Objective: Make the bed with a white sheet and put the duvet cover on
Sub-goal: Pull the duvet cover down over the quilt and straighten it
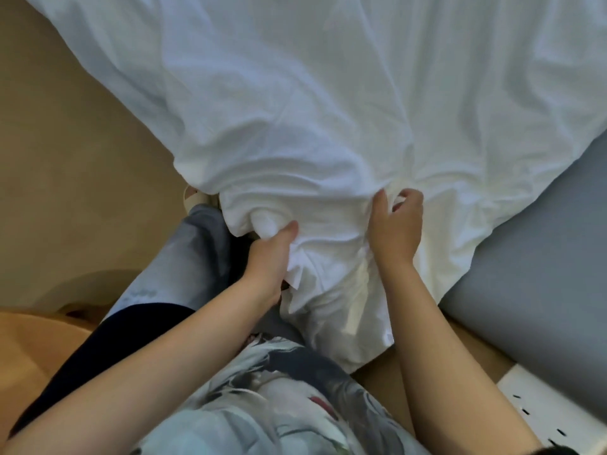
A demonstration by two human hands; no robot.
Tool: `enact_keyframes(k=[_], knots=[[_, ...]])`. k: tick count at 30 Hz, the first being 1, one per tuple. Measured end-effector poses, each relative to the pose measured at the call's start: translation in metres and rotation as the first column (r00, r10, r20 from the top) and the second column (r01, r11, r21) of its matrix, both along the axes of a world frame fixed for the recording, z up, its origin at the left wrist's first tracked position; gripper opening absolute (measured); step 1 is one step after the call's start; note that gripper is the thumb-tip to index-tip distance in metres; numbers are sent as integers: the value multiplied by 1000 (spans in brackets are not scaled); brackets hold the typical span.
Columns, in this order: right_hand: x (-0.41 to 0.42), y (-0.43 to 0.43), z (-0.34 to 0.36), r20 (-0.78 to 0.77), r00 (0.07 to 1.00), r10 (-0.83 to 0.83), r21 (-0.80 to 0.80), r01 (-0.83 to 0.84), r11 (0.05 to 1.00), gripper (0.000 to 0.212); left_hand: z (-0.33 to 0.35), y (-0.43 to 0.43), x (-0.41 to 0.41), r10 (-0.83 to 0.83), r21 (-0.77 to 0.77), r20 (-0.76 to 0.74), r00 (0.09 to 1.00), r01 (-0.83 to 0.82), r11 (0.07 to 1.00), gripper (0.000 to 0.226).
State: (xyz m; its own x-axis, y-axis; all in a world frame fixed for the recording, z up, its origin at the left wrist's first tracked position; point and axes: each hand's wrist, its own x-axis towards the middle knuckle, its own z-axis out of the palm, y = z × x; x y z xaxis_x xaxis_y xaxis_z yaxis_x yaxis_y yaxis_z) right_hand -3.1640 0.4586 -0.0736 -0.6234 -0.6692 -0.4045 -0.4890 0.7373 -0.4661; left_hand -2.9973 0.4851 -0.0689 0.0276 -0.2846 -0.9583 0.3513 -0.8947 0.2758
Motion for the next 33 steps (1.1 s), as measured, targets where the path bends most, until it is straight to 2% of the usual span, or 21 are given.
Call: enact_keyframes(k=[1,3,4,6,8,11,13,16,18,19,21,24,26,28,30,31,32,33], knots=[[4,1,4,68,997,-44,-53,48,997,54,-2,-4,2,14,9,9,1000,-14,1000,15],[11,18,7,99,989,-109,-8,110,994,75,-3,-10,1,60,30,-7,998,-60,998,24],[15,30,8,59,993,-98,62,95,994,74,-2,-14,-1,79,36,-27,996,-78,996,29],[23,52,7,6,1000,-31,139,30,990,47,-1,-20,-6,108,42,-73,991,-105,994,38],[21,55,6,21,993,-120,23,119,993,27,-3,-24,-10,103,53,-109,989,-98,994,45],[-12,33,8,9,915,-404,-191,398,897,25,-7,-24,-12,139,62,-92,986,-134,989,43],[-33,28,9,-39,907,-419,-177,407,896,28,-8,-23,-17,211,98,-83,974,-203,974,39],[-40,37,2,-176,963,-205,102,225,969,27,-6,-20,-19,249,116,-60,967,-241,963,35],[-29,32,3,-225,974,-35,199,81,977,25,-11,-13,-7,153,21,2,988,-153,988,26],[-22,24,4,-247,968,35,195,15,981,31,-13,-11,2,96,-31,17,995,-95,995,20],[-2,2,9,-279,954,112,104,-86,991,53,-15,-14,24,56,-84,-54,997,-61,995,12],[37,-32,13,-201,917,345,11,-350,937,58,-24,-37,48,240,-64,-228,944,-260,963,13],[68,-52,11,-127,835,536,-45,-545,837,54,-32,-57,58,388,-88,-252,886,-421,903,21],[96,-68,8,-66,754,654,-89,-657,748,59,-37,-76,66,454,-126,-246,856,-493,861,20],[116,-77,3,-82,666,741,-26,-745,667,58,-38,-88,72,470,-112,-143,871,-486,867,24],[123,-81,0,-115,632,766,28,-769,639,49,-37,-90,74,467,-111,-42,883,-468,877,27],[127,-84,-1,-133,633,763,33,-766,641,34,-34,-89,75,443,-143,58,895,-432,891,30],[129,-87,-1,-103,679,727,-13,-732,681,22,-29,-86,75,397,-223,154,905,-360,906,30]])
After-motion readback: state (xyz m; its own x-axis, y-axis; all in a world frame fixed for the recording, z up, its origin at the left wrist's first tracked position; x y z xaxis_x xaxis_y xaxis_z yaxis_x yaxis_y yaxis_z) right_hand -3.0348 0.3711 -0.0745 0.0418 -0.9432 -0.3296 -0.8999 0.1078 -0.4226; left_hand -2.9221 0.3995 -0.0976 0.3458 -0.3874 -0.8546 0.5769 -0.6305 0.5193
